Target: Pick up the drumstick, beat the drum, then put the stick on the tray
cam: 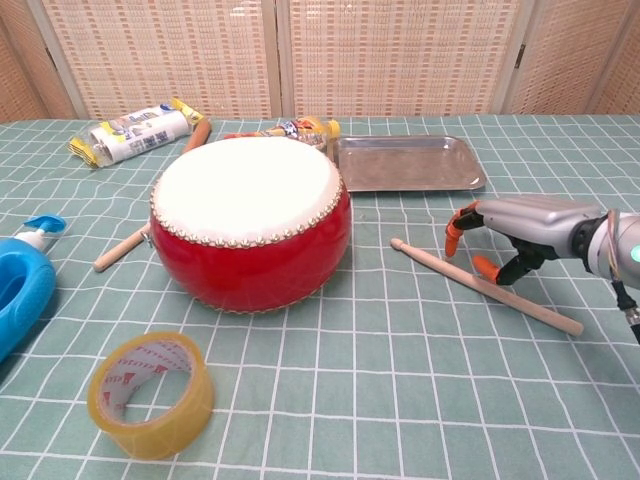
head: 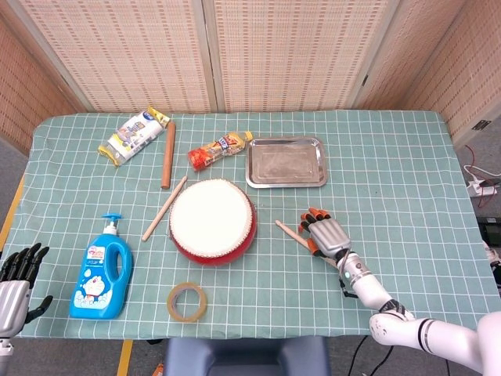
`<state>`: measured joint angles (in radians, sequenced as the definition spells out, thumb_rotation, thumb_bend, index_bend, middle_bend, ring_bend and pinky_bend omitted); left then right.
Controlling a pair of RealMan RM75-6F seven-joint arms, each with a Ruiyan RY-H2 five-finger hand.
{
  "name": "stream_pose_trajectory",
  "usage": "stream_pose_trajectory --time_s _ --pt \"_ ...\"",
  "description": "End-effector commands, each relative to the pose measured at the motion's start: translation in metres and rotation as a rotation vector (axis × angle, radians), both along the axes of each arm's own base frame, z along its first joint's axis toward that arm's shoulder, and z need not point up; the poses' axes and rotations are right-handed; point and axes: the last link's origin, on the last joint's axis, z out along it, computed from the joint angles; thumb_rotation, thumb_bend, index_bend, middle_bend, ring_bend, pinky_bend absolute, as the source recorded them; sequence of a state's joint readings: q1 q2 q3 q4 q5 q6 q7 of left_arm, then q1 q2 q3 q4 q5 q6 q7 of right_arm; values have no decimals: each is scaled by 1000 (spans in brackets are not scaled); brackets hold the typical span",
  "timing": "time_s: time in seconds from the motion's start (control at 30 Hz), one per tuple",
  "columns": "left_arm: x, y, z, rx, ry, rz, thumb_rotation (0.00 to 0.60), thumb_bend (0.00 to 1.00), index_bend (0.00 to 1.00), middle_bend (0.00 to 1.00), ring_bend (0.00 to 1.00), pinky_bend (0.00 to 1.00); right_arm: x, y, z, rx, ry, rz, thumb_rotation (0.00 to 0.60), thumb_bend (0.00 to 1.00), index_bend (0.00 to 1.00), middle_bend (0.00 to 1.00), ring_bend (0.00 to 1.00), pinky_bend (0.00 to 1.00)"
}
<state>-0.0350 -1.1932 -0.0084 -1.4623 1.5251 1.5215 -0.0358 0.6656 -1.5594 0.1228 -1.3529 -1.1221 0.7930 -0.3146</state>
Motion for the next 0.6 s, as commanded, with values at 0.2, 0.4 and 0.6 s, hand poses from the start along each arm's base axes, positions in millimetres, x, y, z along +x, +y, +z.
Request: stream_pose_trajectory --time_s 0.2,0.4,0.6 --pt "-2 -1 1 4 -2 5 600 205 0 0 0 0 8 12 -11 45 -14 35 600 650 338 129 28 110" --pt "-2 -2 1 7 -2 2 600 205 0 0 0 1 14 28 -12 76 -44 74 600 650 344 130 27 110" --pt "-2 -1 0 12 13 2 600 206 0 0 0 0 21 57 -14 137 -98 115 600 636 366 130 28 110"
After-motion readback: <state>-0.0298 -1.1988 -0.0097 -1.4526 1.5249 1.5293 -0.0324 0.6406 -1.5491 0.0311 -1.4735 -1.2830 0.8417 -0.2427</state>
